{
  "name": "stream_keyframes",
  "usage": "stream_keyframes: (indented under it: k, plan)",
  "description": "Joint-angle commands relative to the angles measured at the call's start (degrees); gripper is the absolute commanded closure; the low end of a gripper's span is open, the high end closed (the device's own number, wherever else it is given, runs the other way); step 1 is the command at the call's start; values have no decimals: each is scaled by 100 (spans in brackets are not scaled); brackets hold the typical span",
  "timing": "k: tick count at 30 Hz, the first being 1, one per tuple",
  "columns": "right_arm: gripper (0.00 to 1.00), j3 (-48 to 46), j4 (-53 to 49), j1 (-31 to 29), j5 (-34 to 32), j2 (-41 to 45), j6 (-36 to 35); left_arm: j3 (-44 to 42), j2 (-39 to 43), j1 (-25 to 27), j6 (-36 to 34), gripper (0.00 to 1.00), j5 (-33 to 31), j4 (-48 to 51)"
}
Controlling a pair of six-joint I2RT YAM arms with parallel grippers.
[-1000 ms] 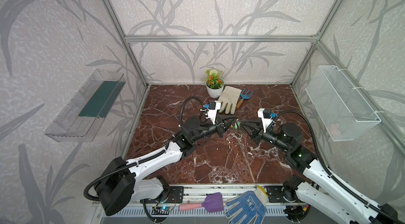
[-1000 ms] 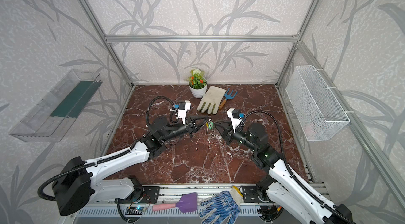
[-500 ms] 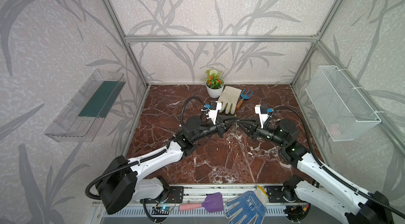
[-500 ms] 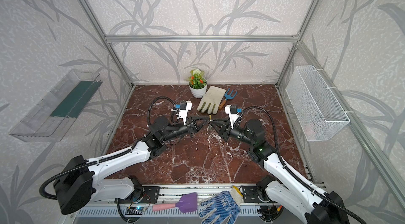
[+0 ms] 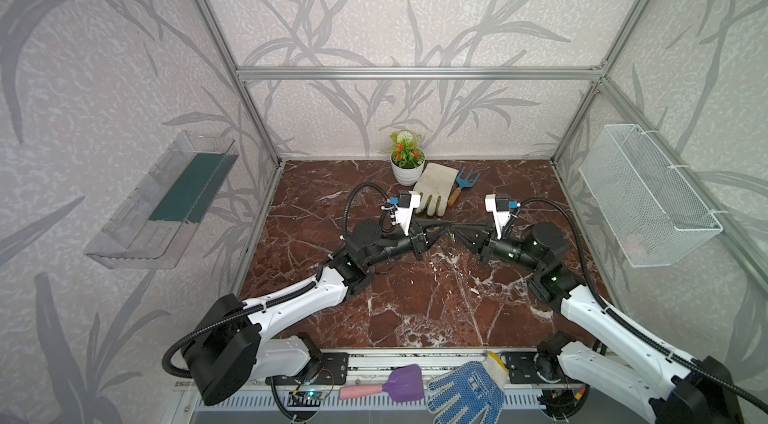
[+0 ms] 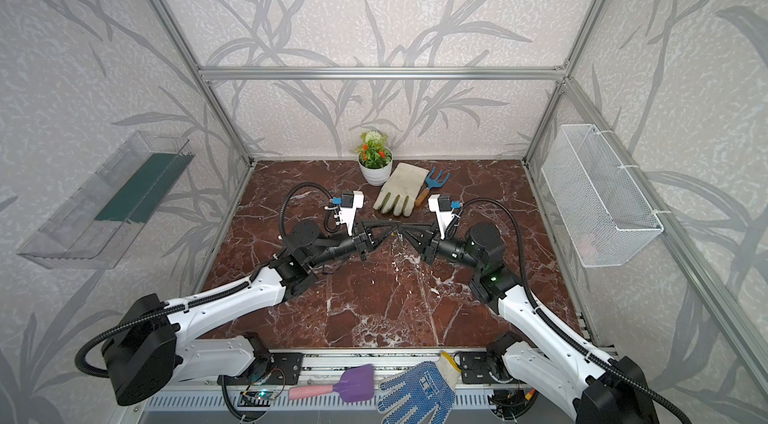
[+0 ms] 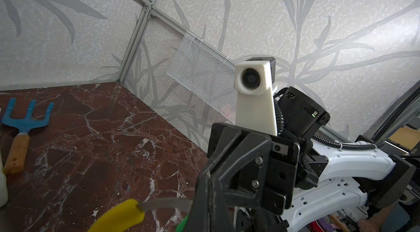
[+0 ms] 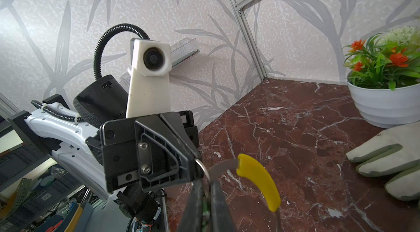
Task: Put the keys on the keyring
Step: 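Work the key onto the ring with the right gripper while the left gripper holds it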
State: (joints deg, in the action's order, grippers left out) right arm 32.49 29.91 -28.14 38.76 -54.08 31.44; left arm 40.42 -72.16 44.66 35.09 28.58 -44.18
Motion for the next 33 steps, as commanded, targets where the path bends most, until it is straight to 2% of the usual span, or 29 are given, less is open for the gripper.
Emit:
stream_keyframes:
  k: [1,4,6,14,22,30,33]
  plan:
    - [100,169,202,-22,281,7,-58,210,-30,34,43,100,191,-188]
    - [100,170,51,17,290,101,-156,252,25,36,-140,99,106,134]
    - [100,161,-102,69,296,193,-253,323,108,34,-313,96,45,550]
    - [100,298,-1353,142,220,484,-1351,593,506,28,-903,73,-124,2200]
    - [100,600,-2141,135,514,329,-2150,1415,711,28,-1588,72,-223,4503]
    - [100,718,-2021,-50,681,-115,-2468,2362,536,20,-2523,73,-168,6644]
    - [100,766,-2045,-167,668,-271,-2598,2570,399,19,-2817,74,-147,7140]
